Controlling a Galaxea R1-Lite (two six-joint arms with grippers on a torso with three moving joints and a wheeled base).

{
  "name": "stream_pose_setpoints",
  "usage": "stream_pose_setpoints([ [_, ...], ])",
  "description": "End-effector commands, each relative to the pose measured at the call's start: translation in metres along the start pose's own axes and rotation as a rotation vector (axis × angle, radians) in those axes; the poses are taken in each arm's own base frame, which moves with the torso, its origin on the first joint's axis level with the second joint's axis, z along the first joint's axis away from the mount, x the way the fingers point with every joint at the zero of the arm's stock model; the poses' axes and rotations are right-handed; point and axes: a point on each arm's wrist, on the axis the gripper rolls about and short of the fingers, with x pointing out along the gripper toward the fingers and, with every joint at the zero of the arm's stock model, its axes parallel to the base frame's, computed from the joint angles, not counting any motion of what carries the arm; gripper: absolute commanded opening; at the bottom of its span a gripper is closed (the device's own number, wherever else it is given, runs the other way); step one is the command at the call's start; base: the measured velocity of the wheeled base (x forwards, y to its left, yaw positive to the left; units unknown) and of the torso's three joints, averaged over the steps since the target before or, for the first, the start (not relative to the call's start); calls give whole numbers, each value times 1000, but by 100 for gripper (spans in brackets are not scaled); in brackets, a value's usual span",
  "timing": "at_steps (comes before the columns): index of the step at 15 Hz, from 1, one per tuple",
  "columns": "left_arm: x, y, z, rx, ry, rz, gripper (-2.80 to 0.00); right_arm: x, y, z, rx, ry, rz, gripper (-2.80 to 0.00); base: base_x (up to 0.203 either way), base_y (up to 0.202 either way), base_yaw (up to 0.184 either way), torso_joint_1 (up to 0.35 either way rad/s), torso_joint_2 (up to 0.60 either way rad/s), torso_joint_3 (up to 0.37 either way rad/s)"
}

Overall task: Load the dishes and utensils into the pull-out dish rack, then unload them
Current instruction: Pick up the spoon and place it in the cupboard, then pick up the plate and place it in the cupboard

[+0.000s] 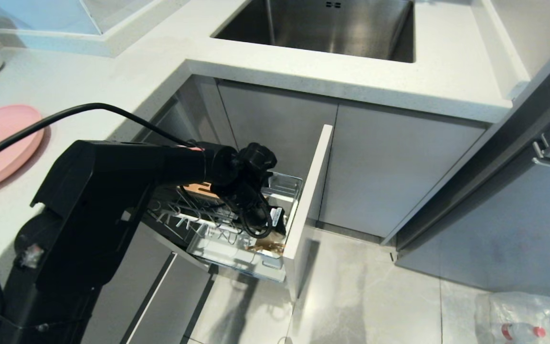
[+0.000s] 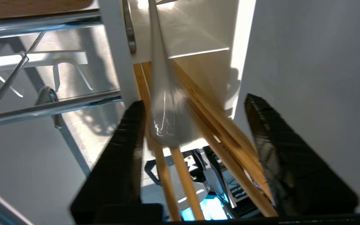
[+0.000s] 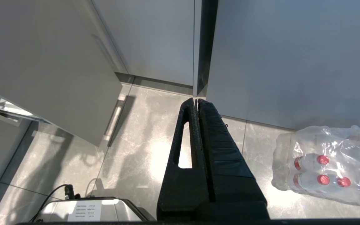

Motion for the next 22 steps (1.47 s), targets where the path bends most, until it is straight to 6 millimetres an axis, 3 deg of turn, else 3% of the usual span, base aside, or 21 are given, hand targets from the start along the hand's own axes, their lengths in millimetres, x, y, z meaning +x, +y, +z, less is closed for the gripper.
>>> stream_pose_setpoints([
  [1, -3, 0, 0, -2, -4, 12, 0, 0, 0, 0, 1, 1, 0, -280, 0, 0, 0, 0, 0, 0],
  [10, -20, -2, 2, -20, -37, 13, 0, 0, 0, 0, 0, 1, 0, -280, 0, 0, 0, 0, 0, 0],
  [22, -22, -35, -2, -65, -32, -38, 0, 0, 0, 0, 0, 1, 0, -280, 0, 0, 0, 0, 0, 0],
])
